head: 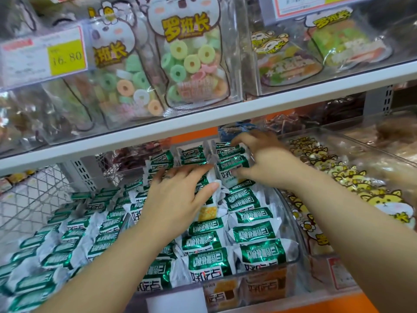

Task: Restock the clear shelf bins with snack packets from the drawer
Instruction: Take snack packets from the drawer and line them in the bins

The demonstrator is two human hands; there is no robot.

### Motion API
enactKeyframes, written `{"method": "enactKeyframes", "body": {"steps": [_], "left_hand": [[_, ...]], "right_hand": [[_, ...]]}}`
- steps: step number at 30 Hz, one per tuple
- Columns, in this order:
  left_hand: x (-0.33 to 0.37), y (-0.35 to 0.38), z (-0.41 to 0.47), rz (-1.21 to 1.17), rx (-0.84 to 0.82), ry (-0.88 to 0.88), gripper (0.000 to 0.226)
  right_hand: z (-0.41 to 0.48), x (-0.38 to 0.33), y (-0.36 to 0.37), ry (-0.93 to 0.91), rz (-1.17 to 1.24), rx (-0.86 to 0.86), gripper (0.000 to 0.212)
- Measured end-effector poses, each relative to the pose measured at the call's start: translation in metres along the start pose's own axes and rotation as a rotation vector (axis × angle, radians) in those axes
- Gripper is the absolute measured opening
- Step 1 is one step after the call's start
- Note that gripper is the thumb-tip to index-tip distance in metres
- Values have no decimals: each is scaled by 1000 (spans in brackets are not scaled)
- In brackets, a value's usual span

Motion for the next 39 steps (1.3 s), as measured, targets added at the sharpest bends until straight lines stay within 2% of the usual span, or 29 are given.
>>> {"method": "enactKeyframes", "body": {"steps": [3,5,10,15,17,22,25,27,32,35,39], "left_hand": [[0,1,1,-3,14,7,78],[-1,1,1,-7,18,11,78],[-3,5,2,-15,4,4,77],[-3,5,2,-14,6,-1,78],[-3,5,2,-15,5,0,78],[-4,5,1,-24,5,-4,77],[-3,4,1,-24,12,-3,76],[-3,4,2,-20,13,-7,75],[-1,3,-3,5,5,-36,71],[6,-14,-17,-17,90,-16,66],[7,-41,-62,-81,213,57,44]], "right_hand": [[2,-9,5,-113,77,24,22],[4,-7,10,-95,78,9,18],[6,-3,9,-7,-57,-70,20],[2,-5,3,58,-248,15,27],[2,-5,4,82,-245,45,29],[-2,-2,7,3,-150,-43,34],[-10,-1,-2,-13,-96,5,42],[-13,-7,-10,-39,-93,56,38],[-29,-39,-11,-159,-174,54,29],[-47,-52,-20,-187,-188,98,26],[-80,-78,-36,-214,-104,159,16]]}}
Point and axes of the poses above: each hand's wrist, its own z-axis towards the middle knuckle, its own y-axis out of the palm, x = y × z, the point moved 8 cm from there along z, towards the middle knuckle, and after that the axes turned 8 degrees about -z, right-handed, at the moved point
